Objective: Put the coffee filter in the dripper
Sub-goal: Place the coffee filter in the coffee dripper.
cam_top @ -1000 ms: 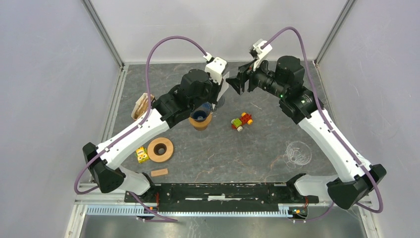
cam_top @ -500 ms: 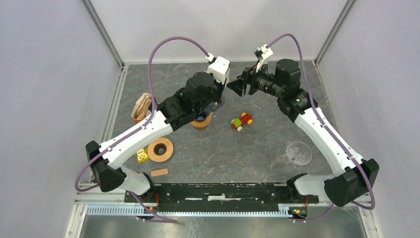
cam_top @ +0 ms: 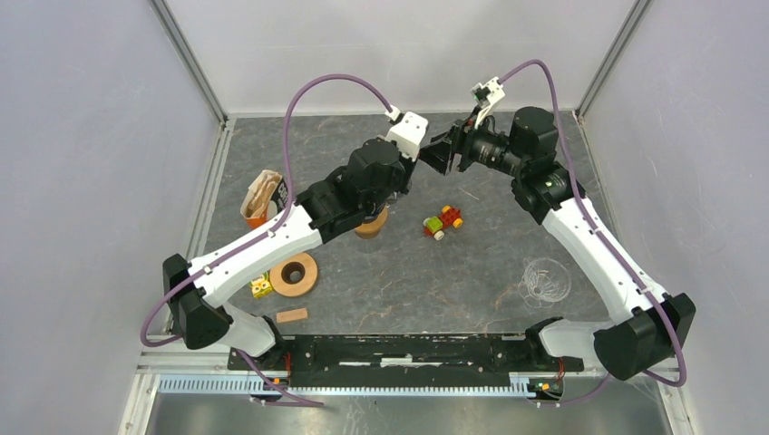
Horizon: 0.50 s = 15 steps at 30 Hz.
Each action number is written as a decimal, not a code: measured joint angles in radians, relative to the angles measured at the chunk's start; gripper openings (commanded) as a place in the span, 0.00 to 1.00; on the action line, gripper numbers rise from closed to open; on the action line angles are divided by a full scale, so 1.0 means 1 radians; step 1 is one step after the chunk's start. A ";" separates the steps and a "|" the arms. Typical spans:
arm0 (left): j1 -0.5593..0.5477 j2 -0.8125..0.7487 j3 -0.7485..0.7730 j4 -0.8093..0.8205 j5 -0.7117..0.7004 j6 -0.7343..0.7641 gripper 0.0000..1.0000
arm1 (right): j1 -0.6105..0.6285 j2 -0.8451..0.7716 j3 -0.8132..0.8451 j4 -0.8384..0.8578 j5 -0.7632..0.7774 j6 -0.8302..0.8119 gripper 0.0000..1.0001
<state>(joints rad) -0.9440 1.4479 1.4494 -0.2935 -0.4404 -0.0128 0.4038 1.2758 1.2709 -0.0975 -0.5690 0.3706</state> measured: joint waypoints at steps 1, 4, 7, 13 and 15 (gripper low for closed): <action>-0.001 0.000 0.000 0.003 -0.001 0.001 0.02 | 0.000 0.002 0.000 0.003 -0.002 0.002 0.70; -0.005 0.003 0.000 0.011 -0.004 0.004 0.02 | 0.000 0.005 -0.003 0.014 -0.004 0.011 0.70; -0.013 0.011 0.000 0.014 -0.005 0.015 0.02 | 0.000 0.013 -0.006 0.021 -0.003 0.018 0.70; -0.031 0.020 0.000 0.014 -0.027 0.042 0.02 | 0.000 0.025 -0.026 0.032 -0.002 0.029 0.69; -0.032 0.020 0.000 0.015 -0.030 0.045 0.02 | 0.000 0.025 -0.034 0.034 0.004 0.029 0.69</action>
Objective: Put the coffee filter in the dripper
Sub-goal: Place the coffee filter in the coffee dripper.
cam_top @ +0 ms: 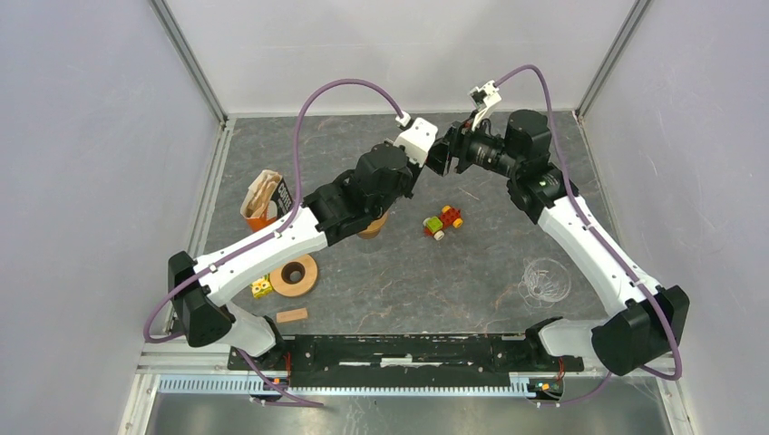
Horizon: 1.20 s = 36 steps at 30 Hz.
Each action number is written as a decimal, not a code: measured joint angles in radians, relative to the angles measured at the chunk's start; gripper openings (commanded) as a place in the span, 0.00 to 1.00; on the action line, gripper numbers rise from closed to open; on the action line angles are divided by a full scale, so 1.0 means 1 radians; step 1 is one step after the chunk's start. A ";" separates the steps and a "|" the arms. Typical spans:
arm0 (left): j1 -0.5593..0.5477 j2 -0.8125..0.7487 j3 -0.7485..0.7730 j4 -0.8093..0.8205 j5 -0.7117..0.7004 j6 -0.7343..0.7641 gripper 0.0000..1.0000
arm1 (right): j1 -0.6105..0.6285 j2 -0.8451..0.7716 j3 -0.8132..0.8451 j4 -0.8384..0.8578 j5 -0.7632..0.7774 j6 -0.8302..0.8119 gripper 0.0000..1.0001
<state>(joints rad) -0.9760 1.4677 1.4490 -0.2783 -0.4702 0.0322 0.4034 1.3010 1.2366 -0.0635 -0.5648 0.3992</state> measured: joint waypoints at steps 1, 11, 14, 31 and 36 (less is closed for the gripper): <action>-0.001 0.000 0.000 0.000 -0.001 0.002 0.02 | -0.001 0.000 -0.005 0.003 0.002 0.000 0.68; -0.002 0.000 -0.007 0.006 -0.002 0.011 0.02 | -0.004 0.000 -0.028 0.006 0.020 -0.015 0.57; -0.002 0.000 -0.013 0.015 -0.003 0.018 0.02 | -0.004 0.000 -0.028 -0.004 0.029 -0.034 0.54; -0.002 0.001 -0.016 0.029 -0.024 0.036 0.02 | 0.043 -0.022 -0.028 -0.067 0.123 -0.170 0.58; -0.002 0.012 -0.016 0.043 -0.029 0.035 0.02 | 0.072 -0.022 -0.028 -0.086 0.181 -0.195 0.58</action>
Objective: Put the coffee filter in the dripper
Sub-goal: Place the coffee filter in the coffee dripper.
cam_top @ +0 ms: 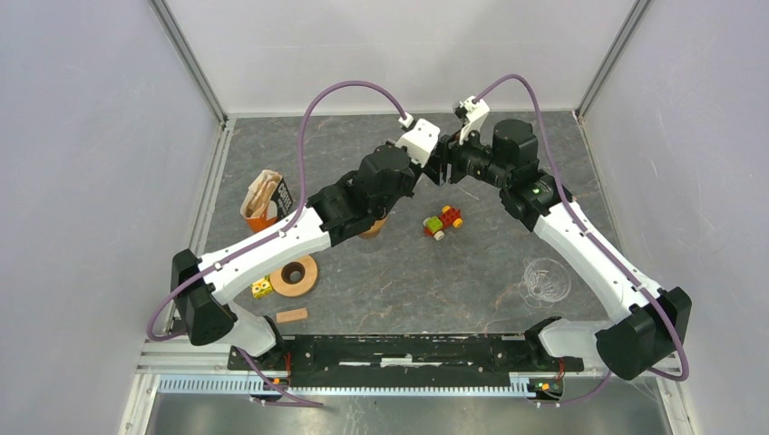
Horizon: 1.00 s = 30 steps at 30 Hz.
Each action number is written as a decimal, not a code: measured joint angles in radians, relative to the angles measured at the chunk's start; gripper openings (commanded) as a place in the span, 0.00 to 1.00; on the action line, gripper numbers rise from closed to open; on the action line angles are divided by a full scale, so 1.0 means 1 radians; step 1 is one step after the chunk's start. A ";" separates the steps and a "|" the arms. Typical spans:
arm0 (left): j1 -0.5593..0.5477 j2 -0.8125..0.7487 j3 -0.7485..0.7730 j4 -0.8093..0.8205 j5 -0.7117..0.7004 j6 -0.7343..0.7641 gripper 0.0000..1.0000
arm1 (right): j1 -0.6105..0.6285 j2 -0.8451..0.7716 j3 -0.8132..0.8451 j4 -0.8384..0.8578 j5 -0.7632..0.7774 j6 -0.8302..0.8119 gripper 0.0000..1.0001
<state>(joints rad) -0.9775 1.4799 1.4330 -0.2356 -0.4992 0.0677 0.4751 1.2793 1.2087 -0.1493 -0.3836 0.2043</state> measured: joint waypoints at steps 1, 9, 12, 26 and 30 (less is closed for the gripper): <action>0.000 0.001 0.000 -0.001 -0.001 0.000 0.02 | 0.002 0.000 0.000 -0.004 0.013 -0.005 0.58; 0.000 0.002 0.000 0.004 -0.023 -0.002 0.02 | 0.004 0.000 0.000 -0.033 0.109 -0.039 0.41; 0.000 0.002 0.000 0.005 -0.023 -0.003 0.02 | 0.004 0.000 0.000 -0.037 0.122 -0.045 0.25; 0.000 0.002 -0.074 0.122 -0.072 0.060 0.02 | 0.006 0.005 0.000 -0.040 0.088 -0.026 0.00; -0.007 0.002 -0.105 0.182 -0.106 0.119 0.02 | 0.007 0.005 0.000 -0.044 0.099 -0.026 0.00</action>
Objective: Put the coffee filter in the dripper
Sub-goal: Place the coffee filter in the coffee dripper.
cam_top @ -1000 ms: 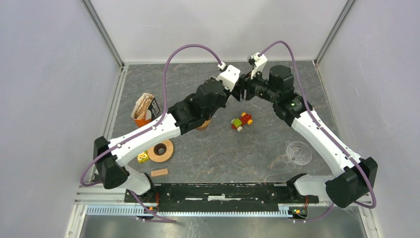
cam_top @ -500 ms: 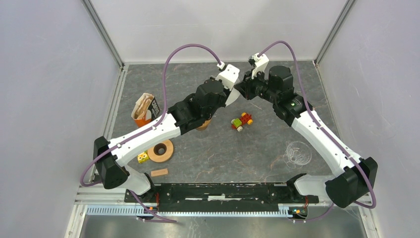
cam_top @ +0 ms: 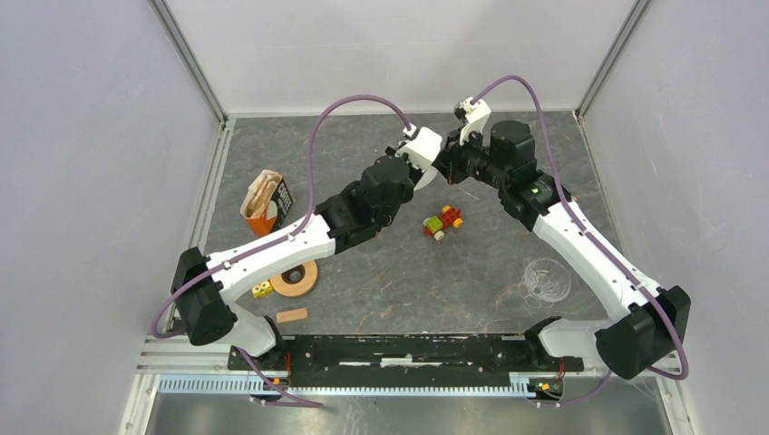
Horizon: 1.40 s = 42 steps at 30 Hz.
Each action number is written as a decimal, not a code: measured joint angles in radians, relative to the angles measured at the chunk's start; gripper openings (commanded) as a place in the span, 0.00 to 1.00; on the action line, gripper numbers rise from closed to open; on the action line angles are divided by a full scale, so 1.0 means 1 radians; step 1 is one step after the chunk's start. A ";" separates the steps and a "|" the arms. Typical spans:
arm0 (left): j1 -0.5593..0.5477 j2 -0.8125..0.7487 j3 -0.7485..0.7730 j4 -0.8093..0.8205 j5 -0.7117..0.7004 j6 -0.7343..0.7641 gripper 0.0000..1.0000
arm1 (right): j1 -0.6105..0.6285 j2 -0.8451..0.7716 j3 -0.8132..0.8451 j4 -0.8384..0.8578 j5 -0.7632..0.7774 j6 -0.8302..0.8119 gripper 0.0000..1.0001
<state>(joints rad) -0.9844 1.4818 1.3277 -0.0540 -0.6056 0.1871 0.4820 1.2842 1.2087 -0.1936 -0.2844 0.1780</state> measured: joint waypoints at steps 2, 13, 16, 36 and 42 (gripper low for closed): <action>-0.006 0.000 -0.012 0.028 -0.015 0.028 0.02 | 0.000 0.000 0.000 -0.005 0.011 0.000 0.00; -0.026 0.000 -0.037 0.120 -0.078 0.153 0.02 | 0.009 0.000 0.000 -0.019 0.111 -0.019 0.00; -0.031 0.000 -0.044 0.126 -0.082 0.166 0.02 | 0.009 0.000 0.000 -0.022 0.118 -0.019 0.00; -0.032 0.005 -0.034 0.060 -0.070 0.072 0.02 | 0.028 0.005 -0.031 0.035 -0.009 0.031 0.48; -0.032 0.019 -0.003 0.032 -0.062 0.024 0.02 | 0.042 0.025 -0.035 0.050 -0.007 0.039 0.42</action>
<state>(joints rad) -1.0168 1.5013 1.3243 -0.0216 -0.6674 0.2115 0.5240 1.3090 1.1736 -0.1440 -0.2913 0.2173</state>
